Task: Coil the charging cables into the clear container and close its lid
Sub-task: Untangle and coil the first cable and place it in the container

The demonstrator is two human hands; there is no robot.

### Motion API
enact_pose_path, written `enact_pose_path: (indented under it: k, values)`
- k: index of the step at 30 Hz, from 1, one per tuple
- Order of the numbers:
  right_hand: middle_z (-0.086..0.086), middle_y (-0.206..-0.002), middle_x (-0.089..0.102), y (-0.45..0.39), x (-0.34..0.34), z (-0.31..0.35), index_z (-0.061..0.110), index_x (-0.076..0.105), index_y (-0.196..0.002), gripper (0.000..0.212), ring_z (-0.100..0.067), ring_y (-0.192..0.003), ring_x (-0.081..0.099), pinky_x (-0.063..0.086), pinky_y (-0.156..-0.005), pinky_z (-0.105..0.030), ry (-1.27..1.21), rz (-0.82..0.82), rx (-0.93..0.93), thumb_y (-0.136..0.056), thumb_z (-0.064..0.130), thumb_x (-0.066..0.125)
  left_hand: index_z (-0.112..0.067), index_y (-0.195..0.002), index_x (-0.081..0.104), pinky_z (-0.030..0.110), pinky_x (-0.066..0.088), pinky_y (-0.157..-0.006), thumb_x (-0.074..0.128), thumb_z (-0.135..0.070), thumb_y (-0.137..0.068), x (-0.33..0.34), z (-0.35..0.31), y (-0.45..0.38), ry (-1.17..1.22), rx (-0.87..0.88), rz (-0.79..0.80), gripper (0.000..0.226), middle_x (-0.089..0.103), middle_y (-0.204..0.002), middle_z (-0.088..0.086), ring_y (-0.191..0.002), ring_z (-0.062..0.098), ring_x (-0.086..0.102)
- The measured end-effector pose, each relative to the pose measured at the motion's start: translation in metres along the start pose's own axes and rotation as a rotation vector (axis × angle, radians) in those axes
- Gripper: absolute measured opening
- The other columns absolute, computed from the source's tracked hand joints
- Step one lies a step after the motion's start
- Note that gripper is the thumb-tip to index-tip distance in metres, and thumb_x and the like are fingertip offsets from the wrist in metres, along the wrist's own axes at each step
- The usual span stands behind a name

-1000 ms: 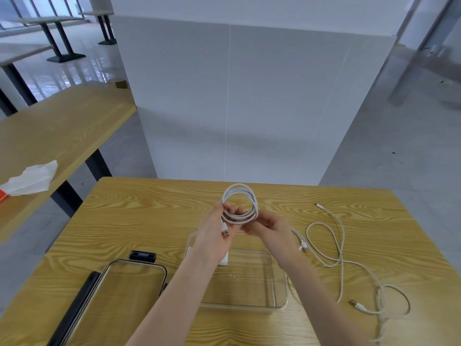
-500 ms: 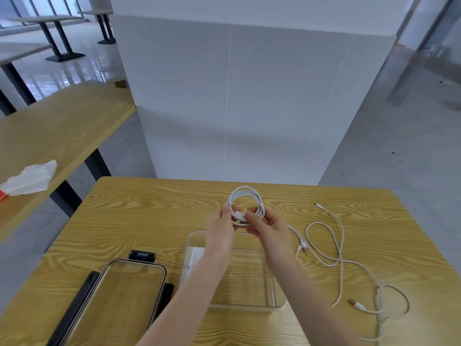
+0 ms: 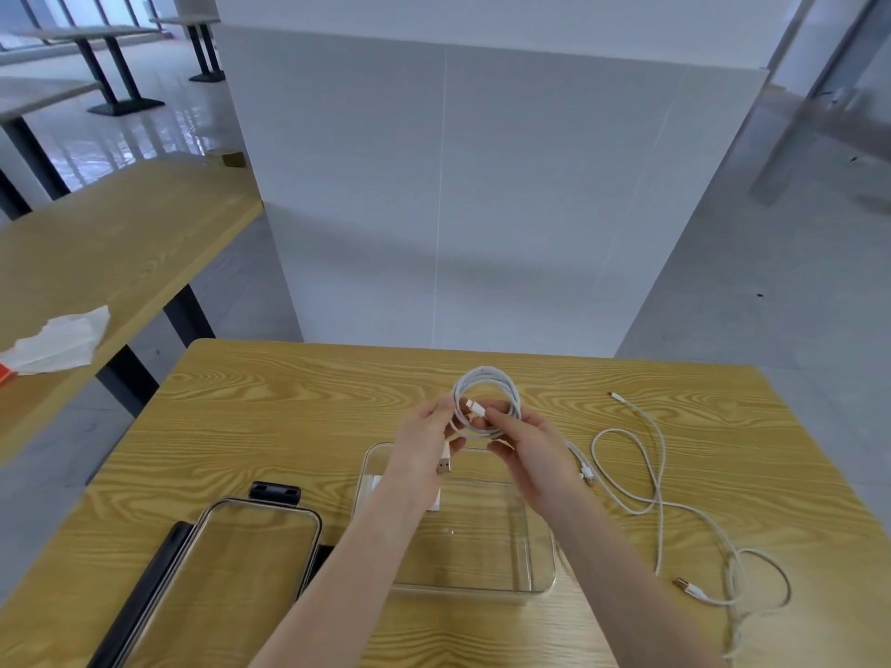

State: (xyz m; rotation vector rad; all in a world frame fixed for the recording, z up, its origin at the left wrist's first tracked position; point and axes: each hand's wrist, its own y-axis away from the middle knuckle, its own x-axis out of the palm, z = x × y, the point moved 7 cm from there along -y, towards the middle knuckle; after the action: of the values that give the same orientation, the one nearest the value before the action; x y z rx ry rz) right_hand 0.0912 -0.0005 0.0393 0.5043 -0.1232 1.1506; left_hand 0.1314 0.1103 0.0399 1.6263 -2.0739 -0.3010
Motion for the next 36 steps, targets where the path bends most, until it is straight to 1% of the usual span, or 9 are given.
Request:
enact_pose_path:
  k: [2, 7, 10, 13, 18, 21, 28, 31, 36]
  values:
    - [-0.003, -0.079, 0.071, 0.000, 0.002, -0.001, 0.002, 0.067, -0.091, 0.010, -0.013, -0.075, 0.065, 0.048, -0.062, -0.019, 0.039, 0.028, -0.012, -0.087, 0.002, 0.058, -0.015, -0.088, 0.065, 0.026, 0.048, -0.079, 0.044, -0.021, -0.097, 0.001, 0.002, 0.000, 0.063, -0.018, 0.000, 0.024, 0.067, -0.086, 0.000, -0.078, 0.009, 0.060]
    - [-0.002, -0.078, 0.073, 0.004, 0.005, -0.003, 0.008, 0.067, -0.079, 0.013, -0.013, -0.077, 0.068, 0.049, -0.073, -0.028, 0.079, 0.120, 0.024, -0.086, 0.002, 0.058, -0.008, -0.087, 0.064, 0.034, 0.047, -0.091, 0.044, -0.017, -0.097, 0.007, -0.005, 0.001, 0.137, -0.002, 0.088, 0.025, 0.070, -0.094, 0.003, -0.086, 0.017, 0.064]
    - [-0.004, -0.078, 0.073, 0.004, 0.000, 0.002, 0.008, 0.067, -0.081, 0.010, -0.016, -0.077, 0.069, 0.054, -0.069, -0.031, 0.209, 0.107, 0.039, -0.087, 0.003, 0.060, -0.008, -0.089, 0.067, 0.028, 0.050, -0.082, 0.045, -0.018, -0.097, 0.004, -0.003, 0.002, 0.084, 0.010, 0.111, 0.025, 0.070, -0.091, 0.002, -0.083, 0.014, 0.063]
    - [-0.008, -0.077, 0.070, 0.003, -0.005, 0.004, 0.005, 0.065, -0.087, 0.003, -0.017, -0.065, 0.068, 0.057, -0.064, -0.033, 0.301, 0.064, 0.041, -0.087, 0.007, 0.062, -0.015, -0.086, 0.069, 0.025, 0.046, -0.076, 0.046, -0.024, -0.096, 0.003, -0.001, 0.003, -0.049, 0.043, 0.108, 0.026, 0.068, -0.087, -0.002, -0.082, 0.010, 0.060]
    - [-0.012, -0.078, 0.070, 0.002, -0.007, -0.001, 0.000, 0.059, -0.102, 0.022, -0.021, -0.060, 0.066, 0.055, -0.061, -0.031, 0.162, 0.067, 0.046, -0.083, 0.008, 0.067, -0.019, -0.089, 0.070, 0.022, 0.047, -0.072, 0.045, -0.026, -0.097, 0.004, -0.010, 0.004, -0.200, 0.155, 0.134, 0.027, 0.069, -0.087, -0.002, -0.080, 0.009, 0.061]
    - [-0.009, -0.079, 0.070, 0.002, -0.010, -0.002, 0.003, 0.061, -0.102, 0.024, -0.019, -0.062, 0.066, 0.053, -0.056, -0.028, 0.183, 0.048, 0.065, -0.082, 0.012, 0.069, -0.017, -0.082, 0.069, 0.020, 0.046, -0.066, 0.044, -0.023, -0.097, 0.004, -0.012, 0.002, -0.253, 0.208, 0.165, 0.029, 0.068, -0.076, -0.006, -0.073, 0.006, 0.060]
    - [-0.009, -0.083, 0.067, -0.006, -0.033, -0.019, 0.006, 0.059, -0.109, 0.020, -0.017, -0.061, 0.066, 0.053, -0.051, -0.026, 0.456, -0.058, 0.129, -0.089, 0.011, 0.059, -0.011, -0.079, 0.066, 0.028, 0.050, -0.075, 0.042, -0.019, -0.098, -0.012, 0.033, -0.017, -0.124, -0.034, 0.117, 0.031, 0.065, -0.074, 0.000, -0.070, 0.012, 0.059]
    - [-0.011, -0.075, 0.066, -0.011, -0.050, -0.038, 0.003, 0.057, -0.112, 0.023, -0.017, -0.056, 0.065, 0.054, -0.050, -0.026, 0.632, -0.128, 0.129, -0.090, 0.004, 0.054, -0.013, -0.076, 0.066, 0.023, 0.047, -0.062, 0.043, -0.017, -0.096, -0.017, 0.065, -0.025, -0.210, -0.152, 0.076, 0.031, 0.063, -0.072, 0.001, -0.062, 0.011, 0.056]
    - [-0.006, -0.071, 0.064, -0.025, -0.070, -0.069, 0.008, 0.054, -0.107, 0.016, -0.023, -0.059, 0.066, 0.058, -0.066, -0.042, 0.925, -0.235, 0.122, -0.091, 0.007, 0.050, -0.010, -0.079, 0.061, 0.022, 0.044, -0.060, 0.039, -0.016, -0.095, -0.021, 0.106, -0.043, -0.410, -0.234, 0.042, 0.028, 0.062, -0.066, 0.004, -0.054, 0.012, 0.055]
